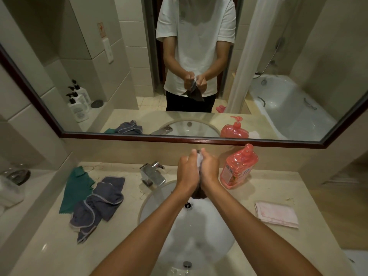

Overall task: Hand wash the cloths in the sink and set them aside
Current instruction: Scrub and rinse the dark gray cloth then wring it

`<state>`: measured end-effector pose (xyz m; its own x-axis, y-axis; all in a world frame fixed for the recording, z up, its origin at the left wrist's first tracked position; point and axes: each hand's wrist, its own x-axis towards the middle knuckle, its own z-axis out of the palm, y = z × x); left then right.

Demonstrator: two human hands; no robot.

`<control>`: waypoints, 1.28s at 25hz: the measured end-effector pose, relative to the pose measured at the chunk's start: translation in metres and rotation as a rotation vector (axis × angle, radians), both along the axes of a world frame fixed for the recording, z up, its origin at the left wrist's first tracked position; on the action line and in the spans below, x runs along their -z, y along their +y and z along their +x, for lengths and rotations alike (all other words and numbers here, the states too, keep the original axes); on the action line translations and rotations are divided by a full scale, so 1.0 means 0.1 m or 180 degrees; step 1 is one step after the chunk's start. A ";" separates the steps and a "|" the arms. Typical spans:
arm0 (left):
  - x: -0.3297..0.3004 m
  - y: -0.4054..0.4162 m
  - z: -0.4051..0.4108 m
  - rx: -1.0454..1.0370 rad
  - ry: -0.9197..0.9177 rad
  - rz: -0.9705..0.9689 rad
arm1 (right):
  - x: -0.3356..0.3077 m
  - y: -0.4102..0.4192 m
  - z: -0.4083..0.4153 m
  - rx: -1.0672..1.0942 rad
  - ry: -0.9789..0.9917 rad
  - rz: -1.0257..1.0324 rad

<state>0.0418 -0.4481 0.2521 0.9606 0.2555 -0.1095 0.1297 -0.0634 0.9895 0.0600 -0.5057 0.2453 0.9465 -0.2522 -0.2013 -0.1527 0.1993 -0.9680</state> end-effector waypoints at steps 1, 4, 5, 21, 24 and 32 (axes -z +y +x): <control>0.00 -0.02 -0.02 0.0039 -0.0026 0.0068 | -0.02 -0.02 0.04 0.0027 -0.0049 0.0076; -0.02 0.08 0.10 -0.0058 -0.0073 0.0010 | 0.09 0.07 -0.16 -0.0140 -0.0270 -0.0145; -0.01 0.12 0.12 -0.0102 -0.0061 -0.0086 | 0.14 0.10 -0.23 -0.0214 -0.0304 -0.0156; -0.04 0.14 0.23 -0.0133 -0.0087 -0.0134 | 0.01 0.13 -0.04 -0.0217 -0.0211 -0.0117; 0.02 0.17 0.21 -0.0070 -0.0044 -0.0148 | 0.05 0.14 -0.07 -0.0301 -0.0157 -0.0093; 0.07 0.16 0.30 -0.0080 -0.0016 -0.0114 | -0.01 0.06 -0.07 -0.0413 -0.0138 -0.0168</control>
